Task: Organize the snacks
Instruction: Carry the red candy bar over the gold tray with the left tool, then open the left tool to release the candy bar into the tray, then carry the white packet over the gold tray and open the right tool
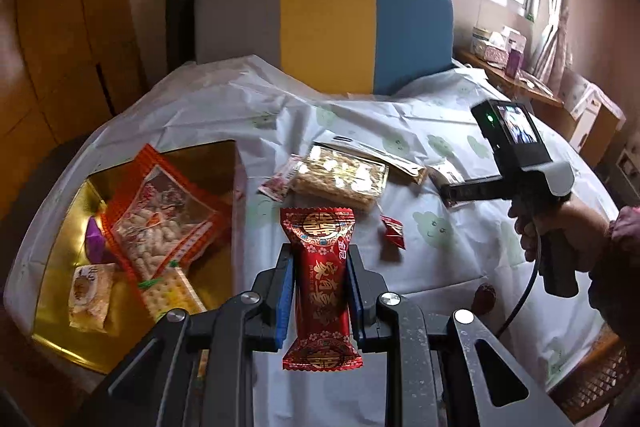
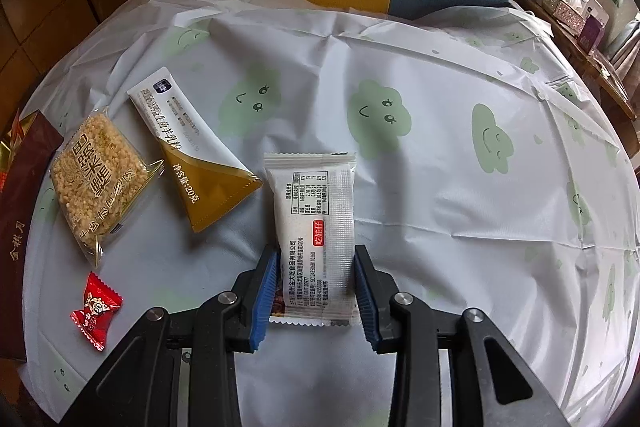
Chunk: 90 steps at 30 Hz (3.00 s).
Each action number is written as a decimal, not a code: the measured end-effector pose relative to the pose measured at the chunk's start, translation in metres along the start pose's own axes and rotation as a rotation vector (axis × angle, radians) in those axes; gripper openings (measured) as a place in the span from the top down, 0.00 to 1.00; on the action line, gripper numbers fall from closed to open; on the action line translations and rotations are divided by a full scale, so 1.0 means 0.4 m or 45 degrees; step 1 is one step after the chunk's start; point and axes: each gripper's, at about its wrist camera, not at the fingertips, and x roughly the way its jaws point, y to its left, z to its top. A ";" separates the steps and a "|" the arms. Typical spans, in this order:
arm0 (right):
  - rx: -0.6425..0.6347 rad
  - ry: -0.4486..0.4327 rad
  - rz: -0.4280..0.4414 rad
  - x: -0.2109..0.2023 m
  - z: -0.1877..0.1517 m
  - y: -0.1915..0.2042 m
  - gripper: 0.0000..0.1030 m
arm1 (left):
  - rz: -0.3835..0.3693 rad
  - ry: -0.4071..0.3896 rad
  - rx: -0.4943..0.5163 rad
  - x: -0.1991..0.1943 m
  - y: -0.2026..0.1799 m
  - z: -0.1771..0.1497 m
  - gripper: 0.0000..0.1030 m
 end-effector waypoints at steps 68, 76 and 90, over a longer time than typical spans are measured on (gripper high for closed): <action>-0.075 -0.106 -0.065 -0.035 -0.055 0.021 0.64 | 0.244 0.060 -0.345 -0.004 0.323 -0.101 0.68; -0.049 -0.033 -0.153 -0.036 -0.031 0.041 0.67 | 0.231 0.038 -0.395 -0.015 0.352 -0.117 0.68; -0.050 -0.275 -0.054 -0.230 0.025 0.156 0.67 | 0.275 0.014 -0.469 -0.045 0.417 -0.151 0.68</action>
